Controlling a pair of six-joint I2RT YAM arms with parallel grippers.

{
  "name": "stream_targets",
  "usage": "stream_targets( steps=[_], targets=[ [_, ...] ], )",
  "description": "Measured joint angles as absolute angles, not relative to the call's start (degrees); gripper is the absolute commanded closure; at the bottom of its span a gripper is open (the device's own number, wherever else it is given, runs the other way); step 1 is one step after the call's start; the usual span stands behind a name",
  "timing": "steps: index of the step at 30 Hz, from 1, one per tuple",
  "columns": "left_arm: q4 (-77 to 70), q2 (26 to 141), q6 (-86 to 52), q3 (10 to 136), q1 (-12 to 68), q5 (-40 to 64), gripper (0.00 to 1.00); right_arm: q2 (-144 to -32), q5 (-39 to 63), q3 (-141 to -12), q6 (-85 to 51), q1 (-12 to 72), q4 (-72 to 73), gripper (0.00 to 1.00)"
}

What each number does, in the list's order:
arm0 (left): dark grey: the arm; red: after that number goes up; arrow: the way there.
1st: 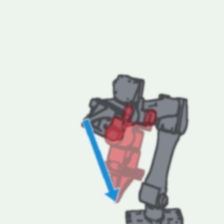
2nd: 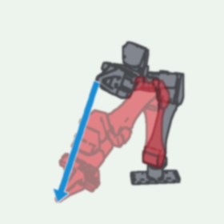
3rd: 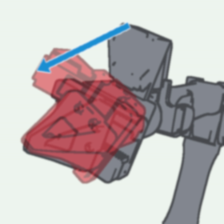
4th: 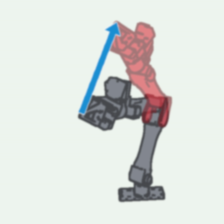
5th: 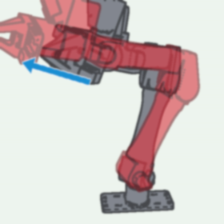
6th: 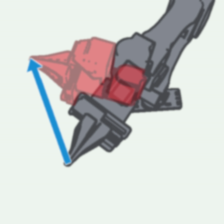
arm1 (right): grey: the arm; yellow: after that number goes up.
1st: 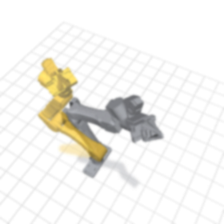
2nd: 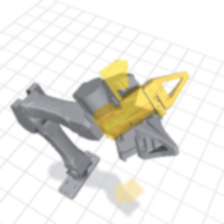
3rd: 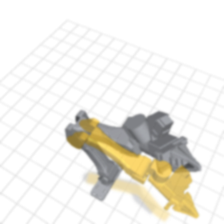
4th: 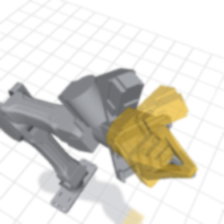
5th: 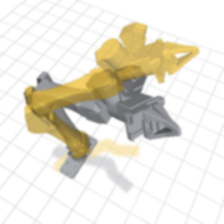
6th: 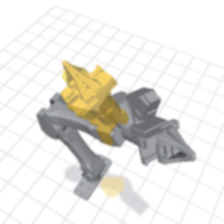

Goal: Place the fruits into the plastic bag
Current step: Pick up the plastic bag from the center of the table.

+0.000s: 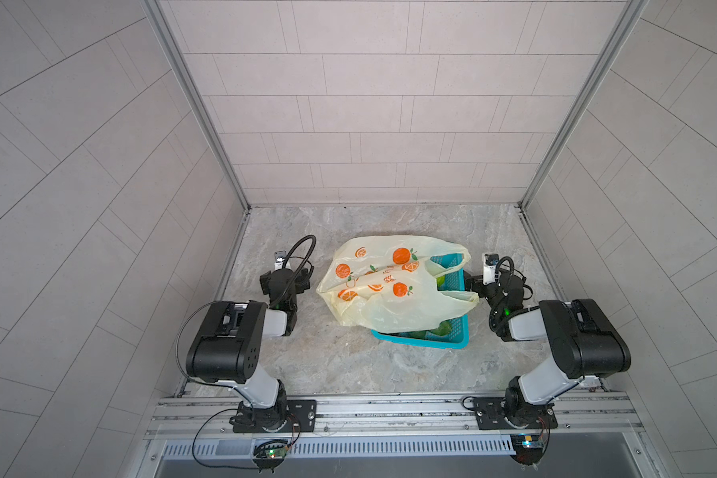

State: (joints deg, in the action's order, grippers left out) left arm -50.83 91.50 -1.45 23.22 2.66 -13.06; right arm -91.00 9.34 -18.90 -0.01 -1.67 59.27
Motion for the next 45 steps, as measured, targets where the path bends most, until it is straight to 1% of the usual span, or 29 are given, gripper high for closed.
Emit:
stream_targets(
  steps=[16,17,19,21,22,23,25,28,31,34,36,38,40,42,45],
  targets=[
    [-50.50,91.35,-1.43,23.24,2.83,-13.21,0.00,-91.00,10.50,-19.40,-0.30,-2.20,57.76,0.01],
    [-48.86,90.78,-1.43,23.57,2.96,-13.45,0.00,-91.00,10.55,-19.40,-0.30,-2.20,57.76,0.01],
    [-40.62,88.14,-1.45,26.33,3.25,-14.26,0.00,-90.24,9.89,-19.40,-0.51,-2.20,56.84,0.01],
    [-30.87,84.53,-1.98,32.29,3.42,-16.67,0.01,-85.49,6.17,-20.21,-1.72,-1.61,49.63,0.01],
    [-28.21,82.98,-2.37,34.94,3.42,-17.78,0.05,-82.91,3.92,-21.50,-3.57,-1.37,44.64,0.01],
    [-26.57,81.34,-2.46,37.30,3.44,-18.70,0.05,-79.02,0.14,-25.06,-7.16,-0.99,36.16,0.01],
    [-24.16,78.32,-3.11,40.45,3.86,-20.69,0.04,-74.81,-4.84,-32.80,-12.84,-0.78,25.17,0.01],
    [-15.46,74.96,-6.55,45.54,4.56,-23.05,0.03,-69.63,-10.31,-40.56,-20.80,0.45,15.81,0.01],
    [-4.58,73.80,-11.97,52.10,5.85,-22.09,0.00,-63.68,-13.85,-40.27,-28.73,2.83,9.96,0.01],
    [5.48,73.49,-15.79,59.51,12.64,-20.32,0.00,-56.73,-14.59,-34.26,-39.07,3.75,9.37,0.01],
    [10.85,74.02,-16.88,64.88,21.98,-19.94,0.00,-51.90,-13.45,-27.88,-45.15,3.57,12.16,0.01],
    [15.33,76.03,-17.45,71.11,32.34,-19.35,0.00,-49.74,-11.09,-24.67,-47.27,3.79,13.17,0.01],
    [19.20,79.42,-17.87,77.36,40.82,-17.58,0.00,-50.70,-7.97,-27.51,-45.43,4.43,8.86,0.01],
    [23.90,84.73,-18.13,84.38,47.66,-15.81,0.00,-53.49,-5.32,-35.62,-41.17,5.21,2.09,0.01],
    [29.58,92.82,-18.09,92.03,53.65,-14.24,0.00,-56.84,-4.29,-46.81,-35.05,5.89,-5.30,0.01]
  ],
)
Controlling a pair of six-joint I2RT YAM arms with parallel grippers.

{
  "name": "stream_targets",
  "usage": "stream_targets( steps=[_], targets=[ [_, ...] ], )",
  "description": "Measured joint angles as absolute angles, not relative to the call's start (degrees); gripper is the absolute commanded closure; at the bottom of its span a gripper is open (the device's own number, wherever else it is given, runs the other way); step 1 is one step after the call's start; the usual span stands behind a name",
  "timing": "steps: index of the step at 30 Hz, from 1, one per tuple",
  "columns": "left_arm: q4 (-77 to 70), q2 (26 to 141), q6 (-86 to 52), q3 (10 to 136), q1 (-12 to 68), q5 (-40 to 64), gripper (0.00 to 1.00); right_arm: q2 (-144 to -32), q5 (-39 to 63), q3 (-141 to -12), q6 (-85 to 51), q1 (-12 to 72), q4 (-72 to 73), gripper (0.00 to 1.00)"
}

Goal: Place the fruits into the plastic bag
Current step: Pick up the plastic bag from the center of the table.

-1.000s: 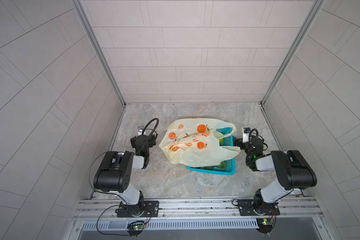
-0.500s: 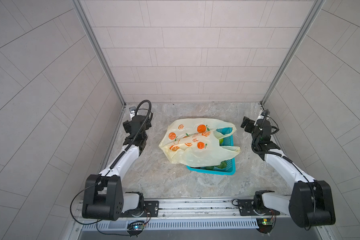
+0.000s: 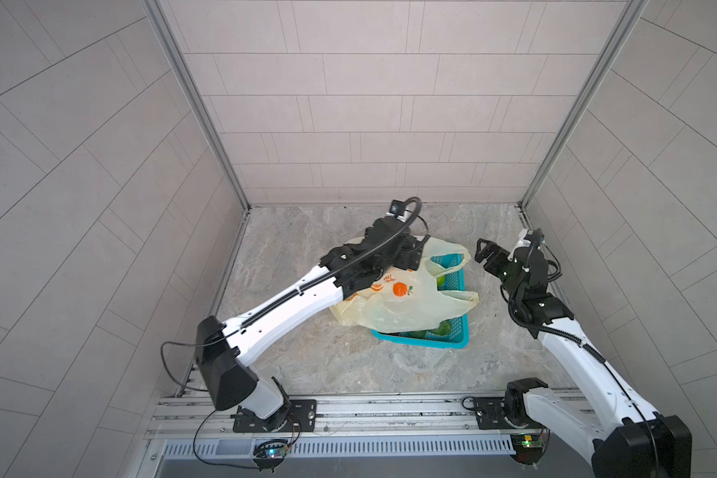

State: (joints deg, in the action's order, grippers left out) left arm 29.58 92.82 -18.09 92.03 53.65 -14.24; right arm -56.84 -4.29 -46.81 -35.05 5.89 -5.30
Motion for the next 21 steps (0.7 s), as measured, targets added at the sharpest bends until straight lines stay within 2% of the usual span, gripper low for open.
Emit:
stream_targets(
  steps=[3,8,16,20,21],
  targets=[
    [34.59,100.62,-18.15,96.90,57.39,-12.73,0.00,-58.92,-5.67,-52.75,-31.18,6.13,-12.16,0.01],
    [41.12,110.41,-19.20,103.59,58.61,-10.02,0.00,-60.64,-8.32,-52.03,-29.26,7.29,-19.51,0.01],
    [49.89,113.86,-20.10,109.40,58.43,-12.27,0.00,-62.50,-11.25,-52.47,-27.35,9.93,-25.12,0.01],
    [53.63,115.04,-19.86,110.72,58.41,-14.24,0.11,-63.13,-12.25,-53.60,-26.63,11.05,-25.98,0.01],
    [54.35,115.63,-19.73,111.33,58.41,-14.76,0.20,-63.22,-12.40,-53.82,-26.48,11.27,-26.15,0.01]
  ],
)
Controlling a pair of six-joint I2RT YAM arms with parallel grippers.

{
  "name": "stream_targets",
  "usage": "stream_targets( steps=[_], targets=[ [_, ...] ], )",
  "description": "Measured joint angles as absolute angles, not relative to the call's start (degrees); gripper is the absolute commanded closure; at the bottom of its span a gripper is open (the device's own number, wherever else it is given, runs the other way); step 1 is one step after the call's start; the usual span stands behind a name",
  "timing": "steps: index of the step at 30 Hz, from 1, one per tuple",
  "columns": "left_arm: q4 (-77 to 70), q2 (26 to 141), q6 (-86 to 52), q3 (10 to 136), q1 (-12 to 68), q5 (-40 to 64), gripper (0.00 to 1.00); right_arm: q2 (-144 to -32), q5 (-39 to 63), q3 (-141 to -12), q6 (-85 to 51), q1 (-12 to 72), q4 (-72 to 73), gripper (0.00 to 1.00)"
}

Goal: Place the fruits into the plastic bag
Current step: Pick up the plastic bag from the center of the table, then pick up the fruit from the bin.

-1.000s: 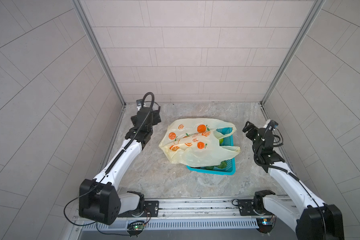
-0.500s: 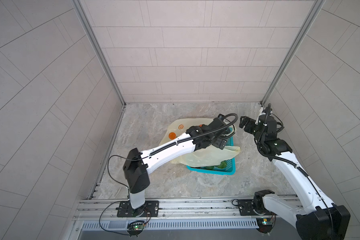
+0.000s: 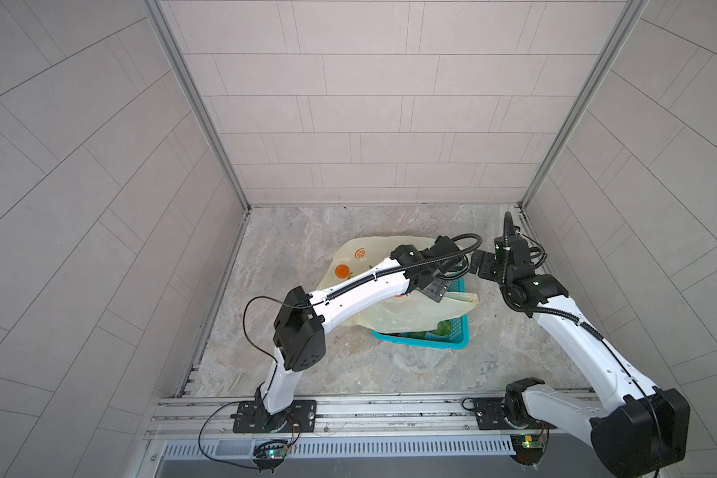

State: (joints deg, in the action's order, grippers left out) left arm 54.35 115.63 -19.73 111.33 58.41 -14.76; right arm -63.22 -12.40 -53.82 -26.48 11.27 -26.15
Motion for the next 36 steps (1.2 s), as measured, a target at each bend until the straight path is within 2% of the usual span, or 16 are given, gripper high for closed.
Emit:
stream_targets(
  steps=[1,3,8,12,14,18,22,25,29,34,36],
  targets=[
    [55.40,116.68,-19.77,112.42,58.41,-15.55,0.29,-63.33,-12.56,-54.06,-26.28,11.44,-26.37,0.01],
    [57.45,118.69,-19.62,114.56,58.41,-16.58,0.55,-63.44,-12.71,-54.46,-25.91,11.81,-26.63,0.02],
    [62.92,122.21,-18.74,119.04,57.63,-16.69,0.98,-63.44,-12.38,-54.65,-25.65,12.45,-26.59,0.04],
    [63.92,120.99,-17.89,117.91,55.99,-13.45,1.00,-63.42,-11.53,-54.72,-25.34,13.28,-26.57,0.04],
    [60.80,117.12,-17.54,112.99,54.04,-10.13,1.00,-63.42,-10.48,-55.00,-25.04,13.74,-26.59,0.05],
    [51.55,102.89,-18.85,97.71,47.97,-0.99,1.00,-63.42,-7.64,-56.86,-24.10,14.94,-26.79,0.06],
    [38.35,86.32,-23.44,83.37,38.22,10.61,1.00,-63.48,-3.14,-60.34,-22.41,17.52,-26.92,0.07],
    [29.67,78.41,-27.35,75.61,31.11,17.32,1.00,-63.59,1.32,-62.26,-21.47,19.59,-26.85,0.08],
    [21.67,73.89,-30.17,68.42,27.97,24.67,1.00,-63.79,6.87,-63.77,-19.77,24.14,-27.68,0.09],
    [15.49,70.96,-33.15,62.11,25.39,28.82,1.00,-63.92,11.33,-65.08,-18.92,31.73,-28.10,0.10],
    [13.21,70.17,-34.59,60.40,23.68,29.76,1.00,-63.92,10.79,-65.06,-19.33,33.65,-28.18,0.16]
  ],
)
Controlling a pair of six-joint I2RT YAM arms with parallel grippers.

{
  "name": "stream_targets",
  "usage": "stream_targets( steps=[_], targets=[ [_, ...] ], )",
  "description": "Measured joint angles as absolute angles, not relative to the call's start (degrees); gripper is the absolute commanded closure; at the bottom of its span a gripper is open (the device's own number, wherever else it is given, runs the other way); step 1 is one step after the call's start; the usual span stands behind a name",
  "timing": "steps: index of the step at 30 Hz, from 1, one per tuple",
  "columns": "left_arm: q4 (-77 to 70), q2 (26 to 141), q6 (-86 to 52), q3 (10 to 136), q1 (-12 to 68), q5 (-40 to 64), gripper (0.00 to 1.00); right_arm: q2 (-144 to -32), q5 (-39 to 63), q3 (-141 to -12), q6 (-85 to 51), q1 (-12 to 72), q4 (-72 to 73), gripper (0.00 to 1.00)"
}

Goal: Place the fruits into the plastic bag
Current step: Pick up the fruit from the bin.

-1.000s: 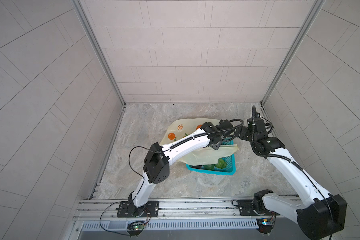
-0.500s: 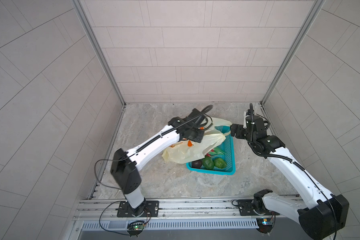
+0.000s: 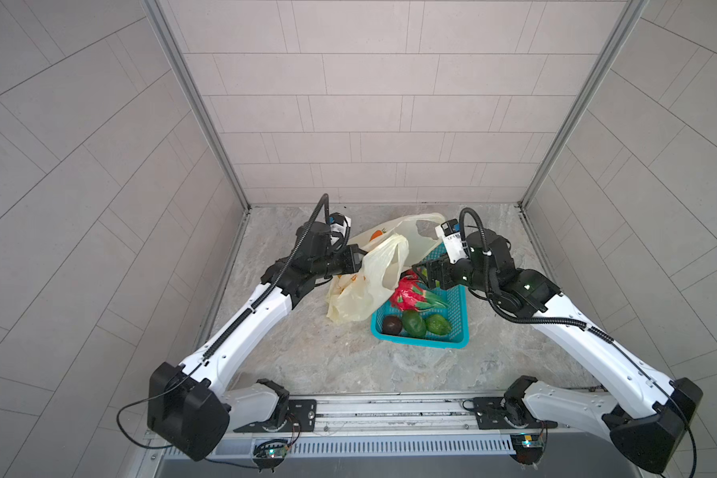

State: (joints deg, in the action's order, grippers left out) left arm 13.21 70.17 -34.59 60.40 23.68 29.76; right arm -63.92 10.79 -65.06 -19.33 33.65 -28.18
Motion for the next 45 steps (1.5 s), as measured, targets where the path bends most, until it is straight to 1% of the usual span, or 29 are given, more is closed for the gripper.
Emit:
stream_targets(
  steps=[4,6,7,9,10,12,14,17,21,24,25,29,30,31,35,38,41,45],
  targets=[
    [6.90,68.90,-37.26,56.51,20.95,31.70,1.00,-63.75,6.22,-64.38,-21.30,35.90,-27.70,0.18],
    [4.19,68.31,-38.13,54.57,20.51,32.40,1.00,-63.75,4.60,-63.53,-23.38,35.92,-26.92,0.24],
    [3.05,67.90,-38.46,53.60,20.49,32.69,1.00,-63.75,4.38,-62.61,-25.41,35.46,-25.96,0.29],
    [1.69,67.13,-38.92,52.34,20.38,32.91,1.00,-63.53,5.78,-59.55,-30.33,33.67,-22.09,0.39],
    [1.13,66.70,-39.05,51.83,20.32,32.86,1.00,-63.42,7.35,-57.04,-33.36,32.42,-18.83,0.43],
    [0.01,65.80,-39.33,51.03,20.25,32.73,1.00,-63.48,9.69,-52.77,-37.80,30.50,-14.59,0.41],
    [-1.06,65.01,-39.92,50.30,20.08,32.42,1.00,-64.29,11.86,-50.89,-39.57,29.82,-13.54,0.38],
    [-1.67,64.53,-41.21,49.84,19.53,31.42,1.00,-65.95,14.39,-51.96,-38.96,29.91,-14.22,0.37],
    [-1.67,64.45,-42.76,49.45,18.70,28.53,1.00,-66.11,17.10,-54.39,-34.65,29.95,-17.26,0.36],
    [-1.45,64.14,-43.55,48.88,18.17,25.87,1.00,-66.11,19.55,-55.59,-30.79,30.20,-20.75,0.27],
    [-1.45,63.99,-43.77,48.66,17.98,25.08,1.00,-66.11,20.32,-55.68,-29.43,30.59,-22.11,0.26],
    [-1.43,63.83,-44.62,48.31,17.34,23.79,1.00,-66.41,20.80,-55.66,-25.87,32.69,-27.49,0.11],
    [-1.43,63.83,-45.06,48.29,17.15,23.77,1.00,-66.67,20.53,-55.61,-25.17,33.12,-28.60,0.05],
    [-1.45,63.83,-45.50,48.29,16.95,23.79,1.00,-67.00,20.08,-55.59,-24.49,33.41,-29.67,0.03],
    [-1.34,63.96,-47.97,48.29,15.84,24.12,1.00,-68.60,16.60,-55.59,-23.66,33.43,-32.67,0.03],
    [-0.99,64.10,-49.76,48.25,14.81,24.29,1.00,-69.82,13.74,-55.59,-23.22,33.34,-34.20,0.07],
    [-0.89,64.10,-50.65,47.88,14.24,24.40,1.00,-71.00,12.93,-55.59,-22.35,33.43,-35.16,0.11],
    [-0.99,64.07,-50.85,46.87,14.15,24.64,1.00,-72.03,12.75,-55.59,-20.25,35.79,-36.45,0.11]
  ],
)
